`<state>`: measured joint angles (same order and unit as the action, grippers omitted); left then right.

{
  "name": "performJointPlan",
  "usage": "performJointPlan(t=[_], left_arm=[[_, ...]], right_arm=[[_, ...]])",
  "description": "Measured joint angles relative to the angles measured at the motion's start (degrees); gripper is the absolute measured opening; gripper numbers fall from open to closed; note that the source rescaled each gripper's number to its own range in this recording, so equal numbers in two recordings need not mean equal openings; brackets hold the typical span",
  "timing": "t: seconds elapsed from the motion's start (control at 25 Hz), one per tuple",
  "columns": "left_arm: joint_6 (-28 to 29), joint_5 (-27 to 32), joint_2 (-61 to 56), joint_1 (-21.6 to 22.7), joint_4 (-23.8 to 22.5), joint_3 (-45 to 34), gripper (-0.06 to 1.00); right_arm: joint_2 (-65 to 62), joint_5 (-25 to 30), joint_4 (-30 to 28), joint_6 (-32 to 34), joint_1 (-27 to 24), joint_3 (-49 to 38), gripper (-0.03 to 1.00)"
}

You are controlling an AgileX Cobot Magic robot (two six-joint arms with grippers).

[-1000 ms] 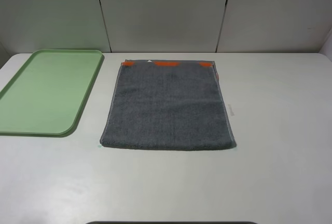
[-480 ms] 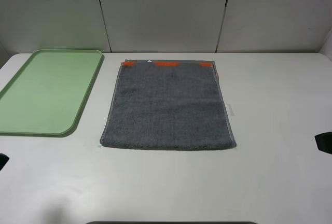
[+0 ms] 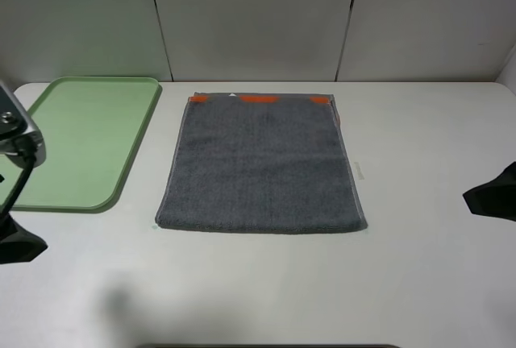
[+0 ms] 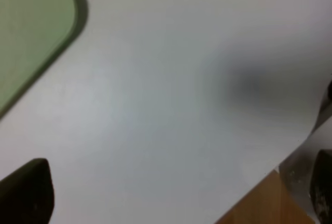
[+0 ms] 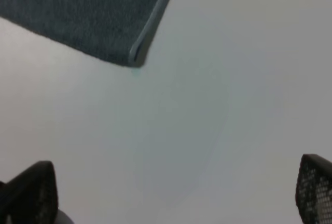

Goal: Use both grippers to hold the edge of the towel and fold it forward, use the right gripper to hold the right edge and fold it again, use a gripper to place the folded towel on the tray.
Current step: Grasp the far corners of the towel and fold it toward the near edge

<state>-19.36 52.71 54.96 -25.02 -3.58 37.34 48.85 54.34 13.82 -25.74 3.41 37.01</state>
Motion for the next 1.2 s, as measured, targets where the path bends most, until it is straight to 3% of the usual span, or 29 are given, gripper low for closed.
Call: performJointPlan(t=[0.32,0.64,0.76,1.2], left_arm=[[-3.07,-6.38,1.36,-0.11,-0.70,1.11,0.98],[-3.50,-6.86,1.36,-0.11,-0.81,1.11,0.98],[-3.61,-6.99,1.36,-0.11,-0.81,1.11,0.98],[-5.90,-11.21,11.50,-0.20,-0.99,1.16,0.98]], right_arm=[[6.48,-6.29,0.86,-12.13,0.00,0.00,1.00],[9.67,-8.12,6.81,-41.71,0.00,0.00,1.00],[9.72,-9.68,9.72,-48.41,0.00,0.00,1.00],[9.72,-12.25,10.99,-51.70,0.00,0.00,1.00]])
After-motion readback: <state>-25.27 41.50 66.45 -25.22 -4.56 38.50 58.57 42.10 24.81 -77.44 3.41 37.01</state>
